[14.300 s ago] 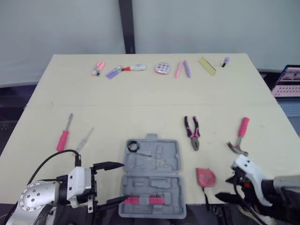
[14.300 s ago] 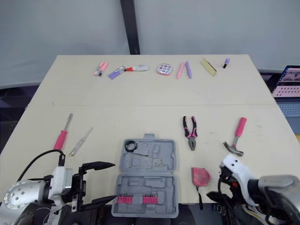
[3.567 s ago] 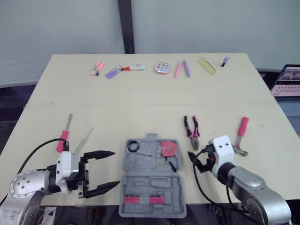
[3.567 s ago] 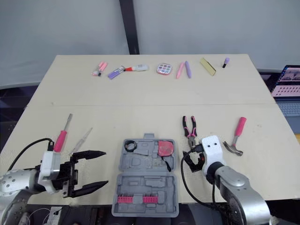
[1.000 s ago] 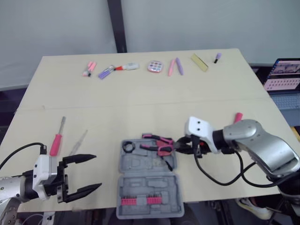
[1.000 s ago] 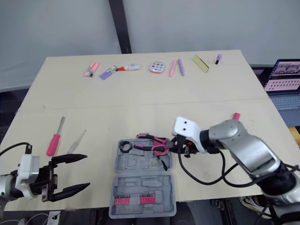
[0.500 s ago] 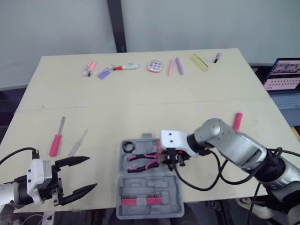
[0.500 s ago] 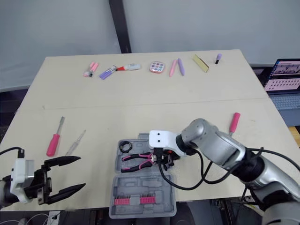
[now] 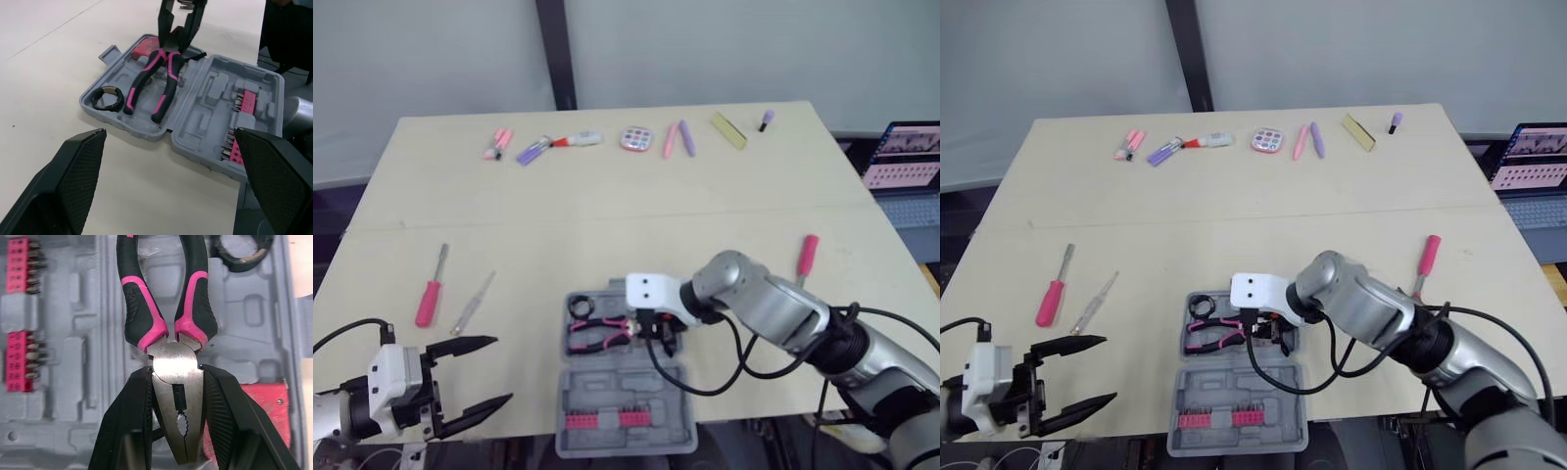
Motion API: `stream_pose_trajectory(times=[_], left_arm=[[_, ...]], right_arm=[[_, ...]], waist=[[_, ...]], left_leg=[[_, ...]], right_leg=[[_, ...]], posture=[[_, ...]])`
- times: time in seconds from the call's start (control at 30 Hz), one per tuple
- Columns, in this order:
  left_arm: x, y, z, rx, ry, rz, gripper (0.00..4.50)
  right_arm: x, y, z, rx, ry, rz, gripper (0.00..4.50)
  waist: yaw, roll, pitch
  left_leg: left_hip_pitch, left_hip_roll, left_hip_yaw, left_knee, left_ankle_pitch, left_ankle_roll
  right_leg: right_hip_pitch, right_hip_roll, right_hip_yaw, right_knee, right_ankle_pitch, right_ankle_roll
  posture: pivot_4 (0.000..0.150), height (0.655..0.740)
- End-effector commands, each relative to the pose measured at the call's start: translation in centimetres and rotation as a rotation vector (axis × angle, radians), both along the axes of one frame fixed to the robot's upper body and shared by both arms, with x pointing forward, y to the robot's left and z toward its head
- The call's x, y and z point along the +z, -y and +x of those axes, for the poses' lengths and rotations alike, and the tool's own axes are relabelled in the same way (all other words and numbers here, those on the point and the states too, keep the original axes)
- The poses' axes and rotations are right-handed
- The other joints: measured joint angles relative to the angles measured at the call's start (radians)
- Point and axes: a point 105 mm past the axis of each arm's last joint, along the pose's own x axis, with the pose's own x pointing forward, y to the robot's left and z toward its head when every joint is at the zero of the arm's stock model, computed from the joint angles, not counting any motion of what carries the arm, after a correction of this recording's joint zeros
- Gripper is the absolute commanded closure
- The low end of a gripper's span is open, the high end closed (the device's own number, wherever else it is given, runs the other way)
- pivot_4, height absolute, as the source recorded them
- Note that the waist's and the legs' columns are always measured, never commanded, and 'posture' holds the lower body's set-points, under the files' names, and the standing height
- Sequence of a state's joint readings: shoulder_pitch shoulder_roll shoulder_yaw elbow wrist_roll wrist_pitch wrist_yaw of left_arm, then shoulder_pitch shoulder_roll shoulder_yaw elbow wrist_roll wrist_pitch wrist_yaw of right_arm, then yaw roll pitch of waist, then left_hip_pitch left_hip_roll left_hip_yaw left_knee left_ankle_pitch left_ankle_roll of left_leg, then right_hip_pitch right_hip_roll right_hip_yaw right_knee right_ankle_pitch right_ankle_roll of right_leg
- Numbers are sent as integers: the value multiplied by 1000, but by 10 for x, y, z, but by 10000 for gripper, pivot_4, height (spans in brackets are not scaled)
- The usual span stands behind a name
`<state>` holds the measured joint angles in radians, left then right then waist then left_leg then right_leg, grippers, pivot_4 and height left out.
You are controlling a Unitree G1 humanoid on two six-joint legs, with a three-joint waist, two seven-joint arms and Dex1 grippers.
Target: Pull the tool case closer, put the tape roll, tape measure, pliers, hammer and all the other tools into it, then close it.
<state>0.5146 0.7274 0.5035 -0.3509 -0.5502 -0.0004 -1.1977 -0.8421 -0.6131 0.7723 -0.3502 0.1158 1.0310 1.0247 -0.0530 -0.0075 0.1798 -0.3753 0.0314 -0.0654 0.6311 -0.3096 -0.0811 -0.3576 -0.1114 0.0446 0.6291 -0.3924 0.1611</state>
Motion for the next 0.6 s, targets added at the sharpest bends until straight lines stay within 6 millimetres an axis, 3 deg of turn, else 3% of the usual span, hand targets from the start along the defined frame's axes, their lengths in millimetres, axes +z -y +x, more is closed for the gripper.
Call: stream_pose_trajectory(times=[0.03, 0.6], left_arm=[[2, 5, -1, -37, 23, 14, 0], [2, 14, 4, -73, 38, 6, 0]], right_arm=[[6, -7, 0, 9, 35, 16, 35235], [-5, -8, -6, -15, -7, -1, 35235]], waist=[[0, 0, 0], [-1, 0, 0]], left_leg=[[0, 0, 0, 0, 0, 0], [0, 0, 0, 0, 0, 0]], right_leg=[[0, 0, 0, 0, 0, 0], [0, 0, 0, 1, 0, 0]], posture=[[1500, 7400], [1500, 7400]])
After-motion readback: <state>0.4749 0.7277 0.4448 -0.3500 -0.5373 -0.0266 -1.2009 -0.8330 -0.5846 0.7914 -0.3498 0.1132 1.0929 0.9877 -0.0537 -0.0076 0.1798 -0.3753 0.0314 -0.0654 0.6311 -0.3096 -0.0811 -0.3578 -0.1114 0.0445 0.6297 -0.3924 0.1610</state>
